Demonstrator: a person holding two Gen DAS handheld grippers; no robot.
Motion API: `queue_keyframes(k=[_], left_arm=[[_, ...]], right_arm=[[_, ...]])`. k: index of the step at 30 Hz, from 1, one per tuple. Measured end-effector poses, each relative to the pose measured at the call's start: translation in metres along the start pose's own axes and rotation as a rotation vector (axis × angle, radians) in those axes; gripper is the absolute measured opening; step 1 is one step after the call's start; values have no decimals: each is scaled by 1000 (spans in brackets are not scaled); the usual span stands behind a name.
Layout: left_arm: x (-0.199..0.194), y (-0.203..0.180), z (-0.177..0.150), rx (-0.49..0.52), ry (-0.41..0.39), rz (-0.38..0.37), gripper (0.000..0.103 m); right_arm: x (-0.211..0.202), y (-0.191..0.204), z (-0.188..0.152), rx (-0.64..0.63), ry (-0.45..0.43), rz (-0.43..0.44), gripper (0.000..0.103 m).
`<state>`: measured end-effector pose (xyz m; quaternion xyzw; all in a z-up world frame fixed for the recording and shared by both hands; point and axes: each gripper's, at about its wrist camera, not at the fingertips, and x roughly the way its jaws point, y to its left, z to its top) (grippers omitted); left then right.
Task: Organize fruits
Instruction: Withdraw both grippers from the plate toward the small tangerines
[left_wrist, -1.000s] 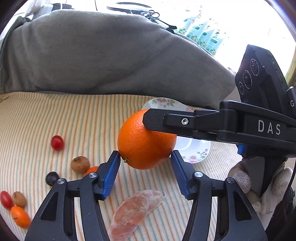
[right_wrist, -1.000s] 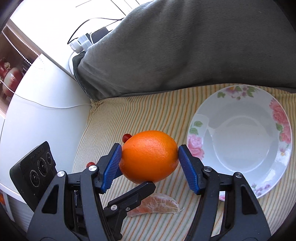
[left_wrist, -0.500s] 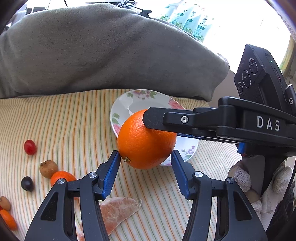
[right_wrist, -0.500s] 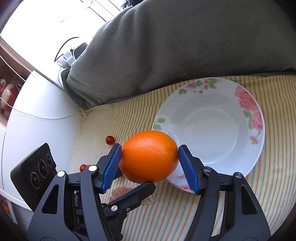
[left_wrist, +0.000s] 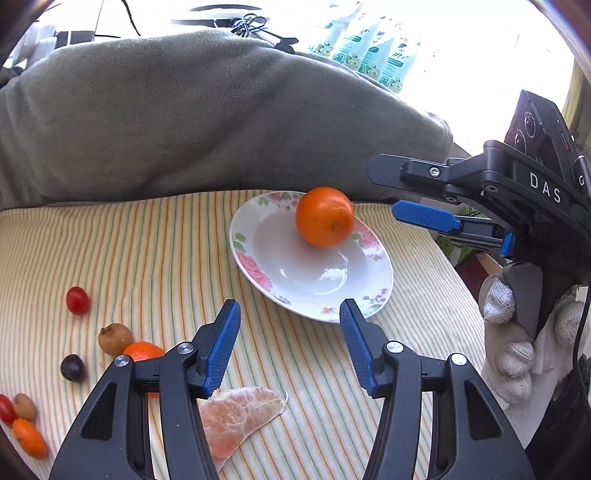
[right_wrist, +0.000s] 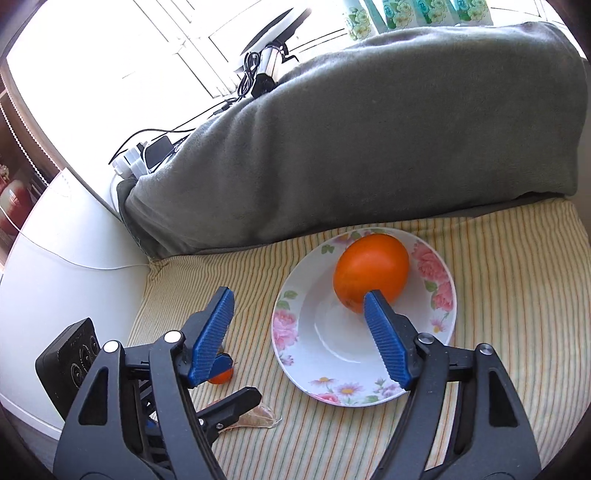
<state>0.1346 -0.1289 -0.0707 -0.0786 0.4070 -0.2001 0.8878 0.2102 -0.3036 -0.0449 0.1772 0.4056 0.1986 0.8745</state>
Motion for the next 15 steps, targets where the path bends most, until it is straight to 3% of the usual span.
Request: queue_keyframes(k=[8, 11, 15], left_arm=[[-20, 9, -3, -9, -22, 16, 57], [-30, 13, -4, -10, -35, 15, 57], [-46, 26, -10, -8, -70, -13, 58]], right_arm=[[-21, -6, -7, -52, -44, -72, 80], [-25, -7, -13, -55, -62, -85, 91], [-29, -5, -19, -79, -66, -101, 91]])
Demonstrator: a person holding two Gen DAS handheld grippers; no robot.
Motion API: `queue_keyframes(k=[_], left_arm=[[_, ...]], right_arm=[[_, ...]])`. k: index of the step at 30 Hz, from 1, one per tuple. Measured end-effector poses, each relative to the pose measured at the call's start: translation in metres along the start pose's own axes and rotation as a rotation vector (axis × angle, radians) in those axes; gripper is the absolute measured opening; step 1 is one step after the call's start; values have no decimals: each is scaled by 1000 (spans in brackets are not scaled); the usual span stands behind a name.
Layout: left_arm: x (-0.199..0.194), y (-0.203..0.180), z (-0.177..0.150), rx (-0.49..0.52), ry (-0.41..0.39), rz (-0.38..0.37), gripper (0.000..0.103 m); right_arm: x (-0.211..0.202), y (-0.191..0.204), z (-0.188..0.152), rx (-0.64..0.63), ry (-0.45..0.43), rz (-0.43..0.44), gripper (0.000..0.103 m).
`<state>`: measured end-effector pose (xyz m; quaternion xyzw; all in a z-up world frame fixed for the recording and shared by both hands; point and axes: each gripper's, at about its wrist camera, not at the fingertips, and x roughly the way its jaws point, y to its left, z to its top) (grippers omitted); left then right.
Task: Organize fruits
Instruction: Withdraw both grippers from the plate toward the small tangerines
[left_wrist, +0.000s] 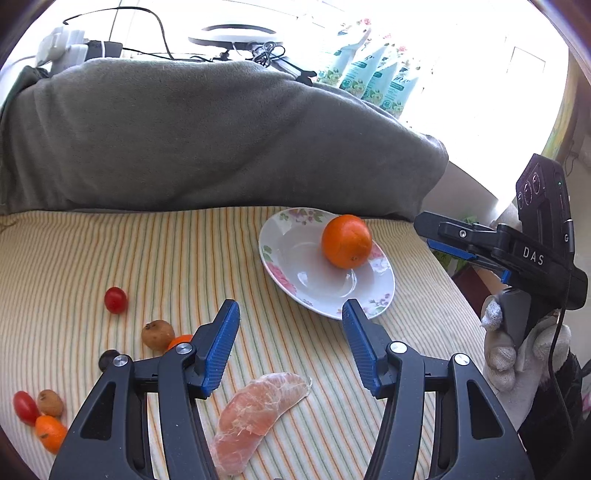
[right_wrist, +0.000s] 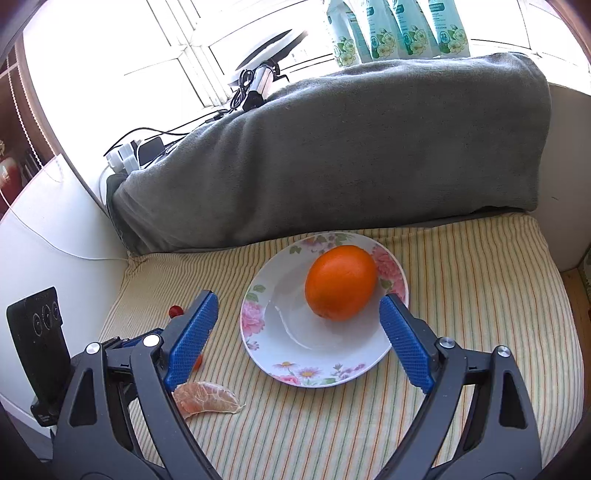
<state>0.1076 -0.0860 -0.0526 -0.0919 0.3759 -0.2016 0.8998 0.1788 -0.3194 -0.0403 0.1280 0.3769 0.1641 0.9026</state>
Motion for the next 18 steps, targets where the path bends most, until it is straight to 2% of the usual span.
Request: queue_keyframes(k=[4, 18], left_arm=[[-20, 15, -4, -9, -28, 25, 58], [-88, 79, -38, -69, -100, 241, 62]], right_arm=[[-4, 6, -7, -46, 2, -9, 91], [-6, 62, -33, -234, 13, -2, 91]])
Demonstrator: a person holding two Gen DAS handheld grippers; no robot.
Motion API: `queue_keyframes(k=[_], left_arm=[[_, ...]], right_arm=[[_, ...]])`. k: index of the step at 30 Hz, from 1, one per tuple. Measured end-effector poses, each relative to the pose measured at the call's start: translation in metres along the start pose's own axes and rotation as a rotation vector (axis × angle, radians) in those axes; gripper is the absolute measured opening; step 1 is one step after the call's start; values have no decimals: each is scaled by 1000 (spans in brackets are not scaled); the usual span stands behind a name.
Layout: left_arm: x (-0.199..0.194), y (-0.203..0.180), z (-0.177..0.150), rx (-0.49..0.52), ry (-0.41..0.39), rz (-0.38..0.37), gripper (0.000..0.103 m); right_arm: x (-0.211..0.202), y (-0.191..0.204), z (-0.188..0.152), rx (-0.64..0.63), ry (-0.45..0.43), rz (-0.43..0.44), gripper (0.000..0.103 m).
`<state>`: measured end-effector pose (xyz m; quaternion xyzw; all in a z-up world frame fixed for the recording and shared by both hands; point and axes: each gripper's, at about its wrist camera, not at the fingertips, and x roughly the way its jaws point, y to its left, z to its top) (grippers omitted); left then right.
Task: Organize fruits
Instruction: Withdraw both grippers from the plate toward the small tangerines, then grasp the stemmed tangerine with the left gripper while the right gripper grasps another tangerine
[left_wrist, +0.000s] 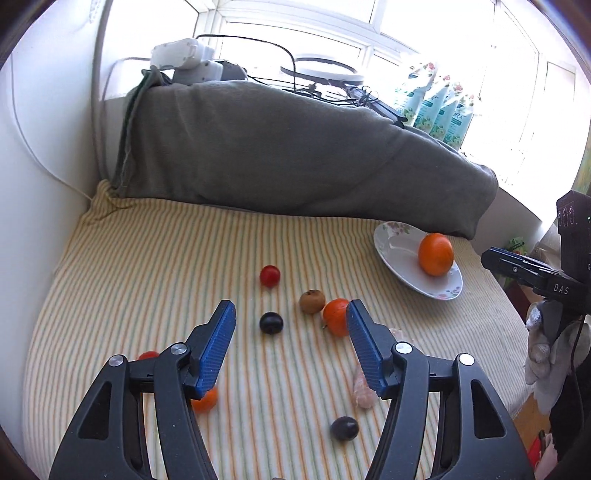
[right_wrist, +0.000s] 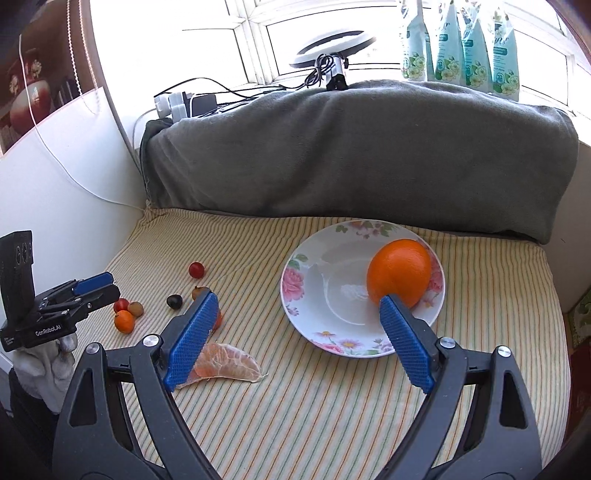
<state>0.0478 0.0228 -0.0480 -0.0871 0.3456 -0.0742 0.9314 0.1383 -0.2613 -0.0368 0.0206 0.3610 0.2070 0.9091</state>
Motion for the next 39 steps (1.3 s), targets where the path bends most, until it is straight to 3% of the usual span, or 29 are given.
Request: queue_keyframes(k=[14, 28, 39], left_arm=[[-35, 73, -46, -142, 0, 136, 62], [-14, 68, -68, -152, 67, 92, 61], [7, 62, -69, -134, 94, 104, 56]], right_arm=[[36, 54, -2, -111, 57, 75, 91], [87, 93, -10, -205, 156, 107, 91], [120, 114, -17, -269, 230, 109, 79]])
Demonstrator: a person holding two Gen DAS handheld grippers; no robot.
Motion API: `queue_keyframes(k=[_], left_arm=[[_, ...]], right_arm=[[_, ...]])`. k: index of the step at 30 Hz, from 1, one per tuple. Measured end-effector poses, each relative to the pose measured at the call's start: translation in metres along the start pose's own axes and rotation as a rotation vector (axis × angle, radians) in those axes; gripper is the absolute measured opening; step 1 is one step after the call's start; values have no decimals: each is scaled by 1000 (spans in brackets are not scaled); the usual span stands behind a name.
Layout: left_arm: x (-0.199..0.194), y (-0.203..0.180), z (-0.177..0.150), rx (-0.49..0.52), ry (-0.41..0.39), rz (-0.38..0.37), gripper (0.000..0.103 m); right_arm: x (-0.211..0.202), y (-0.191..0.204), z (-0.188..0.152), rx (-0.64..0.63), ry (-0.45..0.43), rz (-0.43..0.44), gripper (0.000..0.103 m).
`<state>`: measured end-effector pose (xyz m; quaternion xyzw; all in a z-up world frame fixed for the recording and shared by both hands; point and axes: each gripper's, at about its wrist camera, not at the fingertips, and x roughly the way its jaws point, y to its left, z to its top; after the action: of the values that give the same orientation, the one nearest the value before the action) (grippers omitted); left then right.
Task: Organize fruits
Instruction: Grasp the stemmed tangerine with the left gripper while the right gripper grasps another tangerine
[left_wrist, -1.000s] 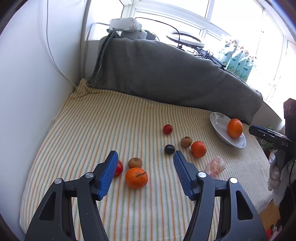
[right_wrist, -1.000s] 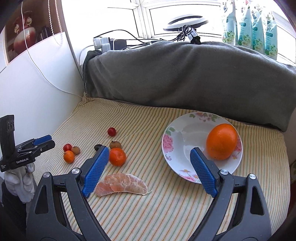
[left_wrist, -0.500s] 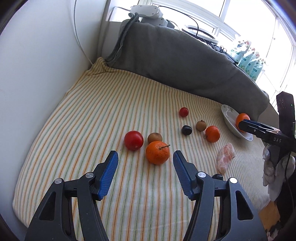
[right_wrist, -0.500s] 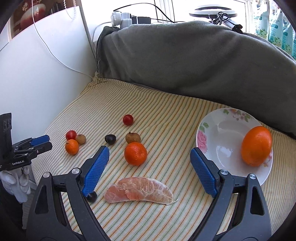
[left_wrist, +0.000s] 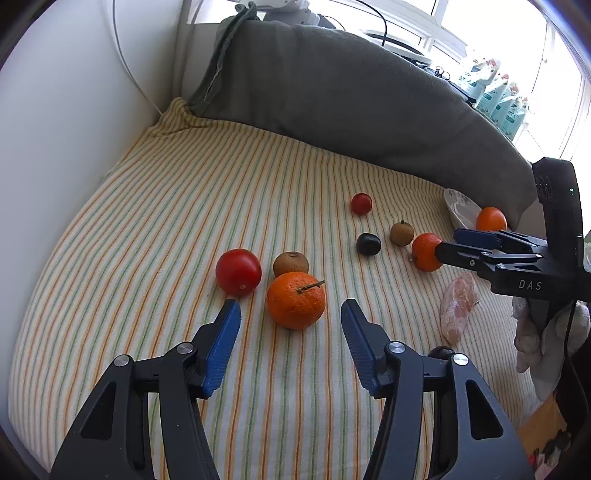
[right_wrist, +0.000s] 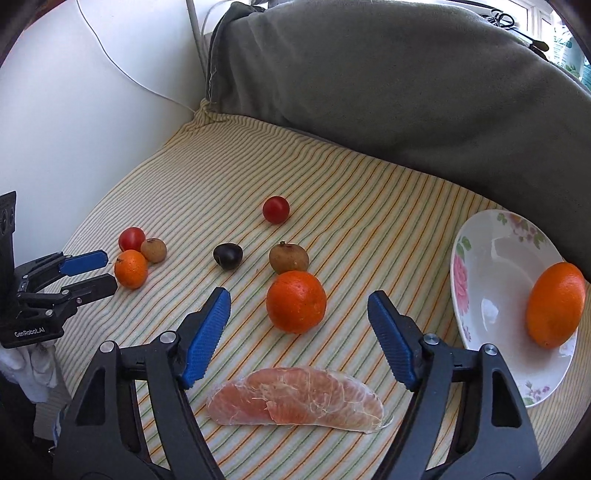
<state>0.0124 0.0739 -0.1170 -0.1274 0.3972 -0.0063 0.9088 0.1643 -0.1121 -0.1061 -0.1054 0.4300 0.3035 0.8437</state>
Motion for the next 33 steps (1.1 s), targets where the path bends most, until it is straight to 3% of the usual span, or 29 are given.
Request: queue_keyframes(k=[15, 19, 33], left_arm=[[20, -8, 1, 29, 34, 27, 39], [21, -8, 1, 30, 32, 28, 36], [10, -8, 5, 4, 1, 4, 35]], right_arm=[[25, 1, 3, 0, 54, 7, 54], [28, 1, 3, 0, 66, 10, 42], [10, -9, -1, 41, 21, 10, 40]])
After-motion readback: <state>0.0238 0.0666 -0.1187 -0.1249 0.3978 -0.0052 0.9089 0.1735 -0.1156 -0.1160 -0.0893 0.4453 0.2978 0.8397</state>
